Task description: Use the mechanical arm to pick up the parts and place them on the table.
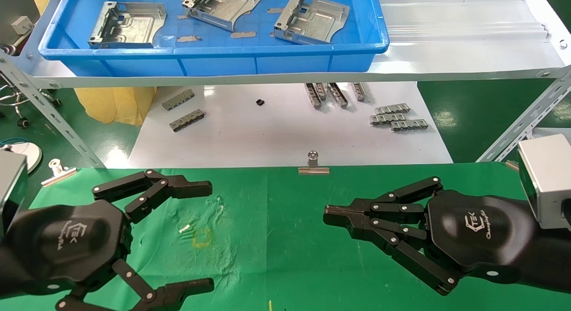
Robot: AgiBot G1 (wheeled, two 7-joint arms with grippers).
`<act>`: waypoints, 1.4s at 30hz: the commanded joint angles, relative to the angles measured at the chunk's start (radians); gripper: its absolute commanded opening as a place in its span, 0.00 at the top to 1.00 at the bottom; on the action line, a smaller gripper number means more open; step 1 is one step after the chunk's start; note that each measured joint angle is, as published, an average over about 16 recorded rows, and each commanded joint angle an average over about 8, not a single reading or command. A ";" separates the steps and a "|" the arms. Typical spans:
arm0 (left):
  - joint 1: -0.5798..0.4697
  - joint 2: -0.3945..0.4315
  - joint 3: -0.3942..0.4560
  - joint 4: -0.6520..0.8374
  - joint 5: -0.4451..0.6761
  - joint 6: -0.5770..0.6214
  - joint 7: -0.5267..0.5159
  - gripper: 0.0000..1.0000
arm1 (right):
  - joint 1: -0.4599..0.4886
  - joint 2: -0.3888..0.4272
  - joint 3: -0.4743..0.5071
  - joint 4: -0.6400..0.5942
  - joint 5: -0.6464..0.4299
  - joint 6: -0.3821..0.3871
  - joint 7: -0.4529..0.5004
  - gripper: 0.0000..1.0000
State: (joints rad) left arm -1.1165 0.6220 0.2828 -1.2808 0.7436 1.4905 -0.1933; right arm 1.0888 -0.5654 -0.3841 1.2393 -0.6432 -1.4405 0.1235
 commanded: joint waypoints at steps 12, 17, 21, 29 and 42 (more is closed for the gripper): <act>-0.460 0.191 0.098 0.295 0.251 -0.064 -0.014 0.00 | 0.000 0.000 0.000 0.000 0.000 0.000 0.000 1.00; -0.688 0.347 0.162 0.616 0.423 -0.213 0.040 0.00 | 0.000 0.000 0.000 0.000 0.000 0.000 0.000 1.00; -0.802 0.452 0.191 0.834 0.517 -0.378 0.083 0.00 | 0.000 0.000 0.000 0.000 0.000 0.000 0.000 1.00; -0.910 0.597 0.225 1.130 0.600 -0.611 0.115 0.05 | 0.000 0.000 0.000 0.000 0.000 0.000 0.000 1.00; -0.950 0.690 0.257 1.274 0.649 -0.745 0.086 1.00 | 0.000 0.000 0.000 0.000 0.000 0.000 0.000 0.71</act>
State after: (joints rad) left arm -2.0639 1.3079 0.5389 -0.0118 1.3913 0.7521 -0.1045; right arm 1.0888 -0.5654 -0.3842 1.2392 -0.6432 -1.4405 0.1234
